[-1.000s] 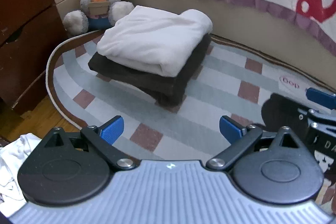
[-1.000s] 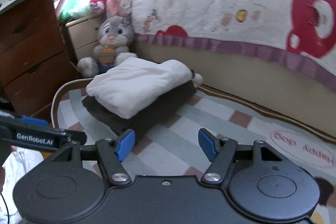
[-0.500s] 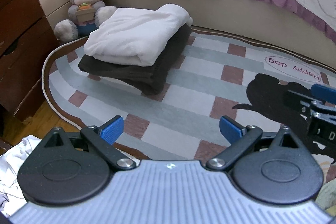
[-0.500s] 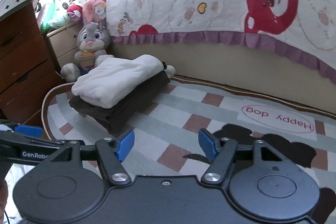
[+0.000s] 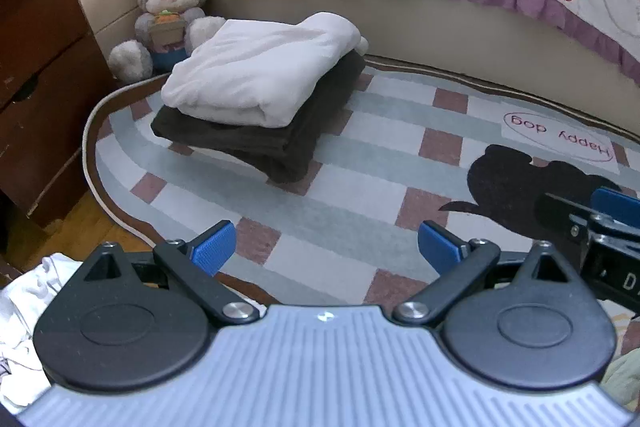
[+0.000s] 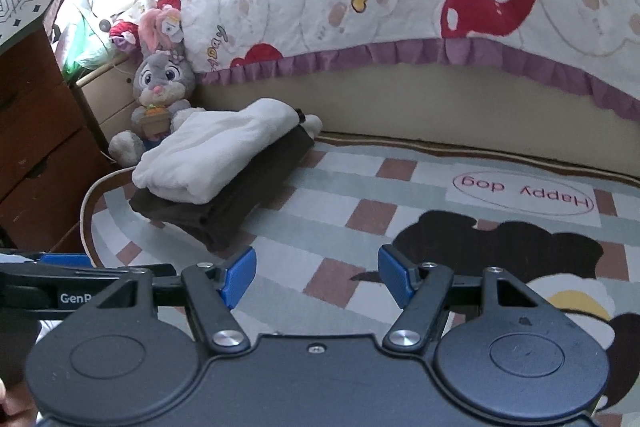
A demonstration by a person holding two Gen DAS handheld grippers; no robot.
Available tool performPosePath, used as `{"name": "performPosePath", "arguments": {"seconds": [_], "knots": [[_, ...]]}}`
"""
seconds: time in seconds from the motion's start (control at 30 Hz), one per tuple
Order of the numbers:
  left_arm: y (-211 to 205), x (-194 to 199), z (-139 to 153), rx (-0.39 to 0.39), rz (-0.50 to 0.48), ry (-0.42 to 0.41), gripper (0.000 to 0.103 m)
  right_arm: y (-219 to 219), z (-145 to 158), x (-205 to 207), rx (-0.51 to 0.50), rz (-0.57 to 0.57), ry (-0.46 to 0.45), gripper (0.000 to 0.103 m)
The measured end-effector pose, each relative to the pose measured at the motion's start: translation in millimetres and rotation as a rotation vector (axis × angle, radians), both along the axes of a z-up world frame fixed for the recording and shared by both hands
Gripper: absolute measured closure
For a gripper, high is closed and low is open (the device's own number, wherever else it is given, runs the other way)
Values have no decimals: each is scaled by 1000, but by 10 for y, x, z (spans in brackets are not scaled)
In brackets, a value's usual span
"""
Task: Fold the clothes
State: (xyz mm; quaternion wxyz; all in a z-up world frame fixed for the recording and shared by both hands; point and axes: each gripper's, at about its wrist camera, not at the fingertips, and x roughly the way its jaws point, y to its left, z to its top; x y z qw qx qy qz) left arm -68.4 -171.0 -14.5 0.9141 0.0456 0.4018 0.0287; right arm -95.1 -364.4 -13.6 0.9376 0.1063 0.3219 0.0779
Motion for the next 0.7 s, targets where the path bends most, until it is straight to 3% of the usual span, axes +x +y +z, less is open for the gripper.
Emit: {"name": "performPosePath", "arguments": {"seconds": [0.7], "knots": [[-53,-60,-7,12,-10,9,4,10,-16,-101,-7,11,13,31]]}}
